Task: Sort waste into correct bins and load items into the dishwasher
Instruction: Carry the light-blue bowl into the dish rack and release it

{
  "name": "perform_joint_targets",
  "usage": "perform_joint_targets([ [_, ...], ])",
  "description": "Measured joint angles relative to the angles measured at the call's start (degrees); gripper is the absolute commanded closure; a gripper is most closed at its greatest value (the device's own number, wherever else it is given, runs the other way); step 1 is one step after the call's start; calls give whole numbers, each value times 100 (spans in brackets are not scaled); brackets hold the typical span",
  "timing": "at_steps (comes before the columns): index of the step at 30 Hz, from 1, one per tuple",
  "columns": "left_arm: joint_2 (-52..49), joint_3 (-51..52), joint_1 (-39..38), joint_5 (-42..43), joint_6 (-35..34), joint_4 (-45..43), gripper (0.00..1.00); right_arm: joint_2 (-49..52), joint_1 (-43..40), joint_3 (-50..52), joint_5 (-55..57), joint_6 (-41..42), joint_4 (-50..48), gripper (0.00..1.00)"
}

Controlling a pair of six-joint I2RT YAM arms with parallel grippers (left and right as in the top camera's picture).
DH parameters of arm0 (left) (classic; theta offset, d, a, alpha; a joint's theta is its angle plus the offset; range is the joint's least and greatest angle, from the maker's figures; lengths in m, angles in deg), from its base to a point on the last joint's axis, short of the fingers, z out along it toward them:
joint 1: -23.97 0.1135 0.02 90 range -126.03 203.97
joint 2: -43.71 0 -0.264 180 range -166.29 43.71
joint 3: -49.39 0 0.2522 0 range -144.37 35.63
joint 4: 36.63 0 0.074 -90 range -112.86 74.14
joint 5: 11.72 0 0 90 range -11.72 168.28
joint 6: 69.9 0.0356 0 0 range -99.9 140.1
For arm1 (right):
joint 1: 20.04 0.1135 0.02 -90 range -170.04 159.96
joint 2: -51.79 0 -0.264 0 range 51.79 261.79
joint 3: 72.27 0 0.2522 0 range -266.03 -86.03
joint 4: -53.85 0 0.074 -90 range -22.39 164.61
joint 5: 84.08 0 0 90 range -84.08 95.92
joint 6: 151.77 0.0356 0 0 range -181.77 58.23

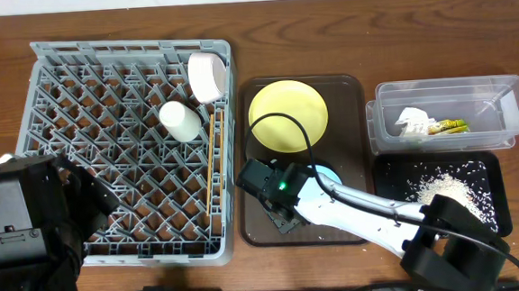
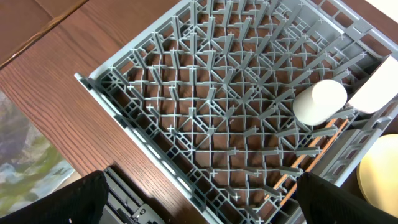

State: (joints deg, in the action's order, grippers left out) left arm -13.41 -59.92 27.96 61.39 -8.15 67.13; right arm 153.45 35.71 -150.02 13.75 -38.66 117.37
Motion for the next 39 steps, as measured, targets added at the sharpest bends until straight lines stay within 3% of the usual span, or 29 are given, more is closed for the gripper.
perform_joint_targets([
  [8, 0, 0, 0, 0, 0, 0, 2, 0, -13, -168, -245, -61, 306, 99],
  [15, 0, 2, -2, 0, 0, 2, 2, -396, -678, -1692, -1292, -629, 249, 99],
  [22, 0, 4, -2, 0, 0, 2, 2, -986, -2216, -1891, -4688, -1139, -1679, 99],
  [27, -4, 7, -2, 0, 0, 4, 2, -925, -2350, -1346, -6804, -1032, -3703, 99],
  [31, -4, 7, 0, -2, 0, 2, 2, -828, -1993, -953, -7510, -844, -4763, 99],
  [39, -4, 9, 0, -2, 0, -2, 2, -251, -822, -772, -7750, -94, -6776, 99],
])
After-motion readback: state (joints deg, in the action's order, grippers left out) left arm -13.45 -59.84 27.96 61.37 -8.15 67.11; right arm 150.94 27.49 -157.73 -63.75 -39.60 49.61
